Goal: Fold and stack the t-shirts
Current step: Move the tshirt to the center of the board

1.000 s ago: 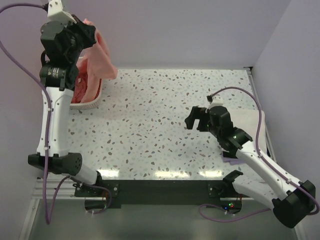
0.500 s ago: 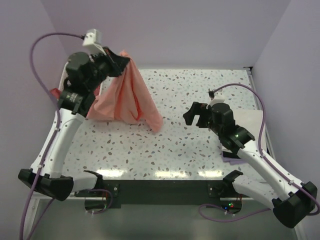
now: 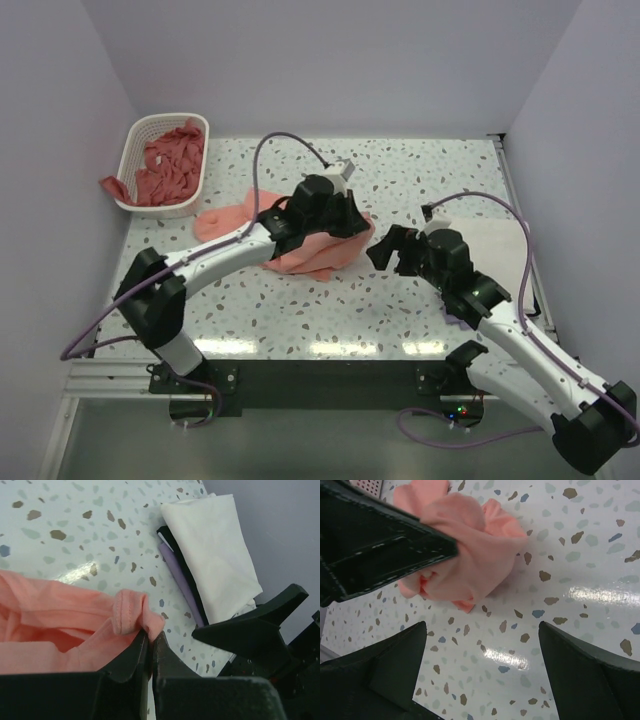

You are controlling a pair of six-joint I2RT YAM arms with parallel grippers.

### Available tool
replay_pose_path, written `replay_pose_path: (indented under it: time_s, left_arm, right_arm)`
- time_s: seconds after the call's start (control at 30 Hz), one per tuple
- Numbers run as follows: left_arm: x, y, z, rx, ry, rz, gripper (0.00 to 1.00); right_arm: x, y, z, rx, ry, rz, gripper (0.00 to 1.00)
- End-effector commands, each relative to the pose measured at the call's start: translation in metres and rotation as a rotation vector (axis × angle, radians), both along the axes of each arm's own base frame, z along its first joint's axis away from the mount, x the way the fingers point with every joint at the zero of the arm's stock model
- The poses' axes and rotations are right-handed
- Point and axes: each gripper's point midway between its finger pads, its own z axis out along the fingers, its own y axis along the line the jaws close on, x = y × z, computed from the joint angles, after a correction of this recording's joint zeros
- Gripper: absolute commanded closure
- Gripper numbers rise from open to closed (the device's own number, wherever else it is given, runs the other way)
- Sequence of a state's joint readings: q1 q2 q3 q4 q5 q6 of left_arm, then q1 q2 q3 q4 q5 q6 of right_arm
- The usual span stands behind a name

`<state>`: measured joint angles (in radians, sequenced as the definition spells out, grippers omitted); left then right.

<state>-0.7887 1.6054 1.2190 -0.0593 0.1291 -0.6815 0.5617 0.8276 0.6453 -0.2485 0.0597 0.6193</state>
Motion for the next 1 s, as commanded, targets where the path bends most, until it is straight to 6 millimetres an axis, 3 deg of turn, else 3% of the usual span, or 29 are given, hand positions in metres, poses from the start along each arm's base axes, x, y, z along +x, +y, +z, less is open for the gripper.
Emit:
replay_pose_path:
  time_s: [0.0,0.03,0.07,0.1,0.2,0.27,0.37,0.4,0.43,0.47,0.5,0.53,0.6,0.63,0.7,0.73,0.8,0.83,0.87,0.93,0.97]
  left_arm:
    - [0.014,-0.054,0.051,-0.158,-0.089,-0.030,1.00]
    - [0.011,-0.065,0.049,-0.153,-0.085,-0.049,1.00]
    - [0.016,-0.074,0.033,-0.126,-0.066,-0.055,0.97]
    - [0.020,-0.083,0.044,-0.142,-0.076,-0.060,0.94]
    - [0.028,-0.094,0.036,-0.127,-0.062,-0.072,0.89]
    - [0.033,-0.089,0.034,-0.114,-0.064,-0.053,0.71]
    - [0.045,-0.068,0.043,-0.124,-0.075,-0.011,0.65]
    - [0.046,-0.056,0.032,-0.112,-0.050,0.009,0.64]
    - [0.058,-0.038,0.031,-0.115,-0.044,0.048,0.60]
    - [0.060,-0.023,0.045,-0.136,-0.057,0.069,0.60]
    - [0.060,-0.006,0.028,-0.114,-0.026,0.095,0.60]
    - [0.072,0.020,0.026,-0.106,-0.023,0.150,0.59]
    - [0.077,0.072,0.015,-0.048,0.000,0.261,0.58]
    - [0.078,0.091,0.012,-0.025,0.003,0.304,0.57]
    - [0.077,0.147,0.003,0.034,0.019,0.439,0.57]
    - [0.070,0.172,-0.003,0.060,0.015,0.503,0.56]
    - [0.068,0.218,-0.017,0.112,0.045,0.609,0.56]
    - [0.065,0.234,-0.021,0.133,0.053,0.649,0.55]
    - [0.058,0.251,-0.027,0.150,0.066,0.681,0.55]
    - [0.052,0.283,-0.036,0.186,0.095,0.745,0.55]
    - [0.047,0.292,-0.044,0.207,0.110,0.753,0.55]
  right_arm:
    - [-0.003,0.002,0.004,0.066,-0.021,-0.012,0.04]
    - [-0.006,0.000,-0.004,0.069,-0.002,-0.018,0.04]
    - [-0.008,0.000,-0.003,0.078,-0.007,-0.019,0.05]
    - [-0.009,-0.001,-0.006,0.080,-0.003,-0.022,0.05]
    - [-0.013,-0.002,-0.014,0.082,0.011,-0.022,0.05]
    - [-0.012,-0.001,-0.015,0.082,0.014,-0.020,0.06]
    - [-0.008,0.006,-0.016,0.095,0.022,-0.001,0.09]
    - [-0.004,0.013,-0.016,0.106,0.024,0.016,0.11]
    - [-0.001,0.018,-0.015,0.116,0.025,0.020,0.12]
    - [0.002,0.021,-0.017,0.115,0.028,0.024,0.14]
    - [0.005,0.030,-0.025,0.105,0.048,0.039,0.15]
    - [0.009,0.037,-0.019,0.107,0.042,0.051,0.15]
    - [0.015,0.053,-0.014,0.097,0.027,0.070,0.16]
    - [0.021,0.058,-0.025,0.063,0.051,0.062,0.17]
    - [0.030,0.067,-0.023,0.027,0.040,0.049,0.18]
    - [0.035,0.072,-0.035,-0.002,0.058,0.043,0.19]
    - [0.045,0.088,-0.023,-0.020,0.015,0.053,0.20]
    - [0.053,0.088,-0.025,-0.060,0.005,0.020,0.20]
    - [0.055,0.090,-0.043,-0.126,0.037,0.014,0.20]
    - [0.065,0.102,-0.036,-0.183,0.009,0.008,0.20]
    - [0.067,0.104,-0.054,-0.242,0.037,0.005,0.20]
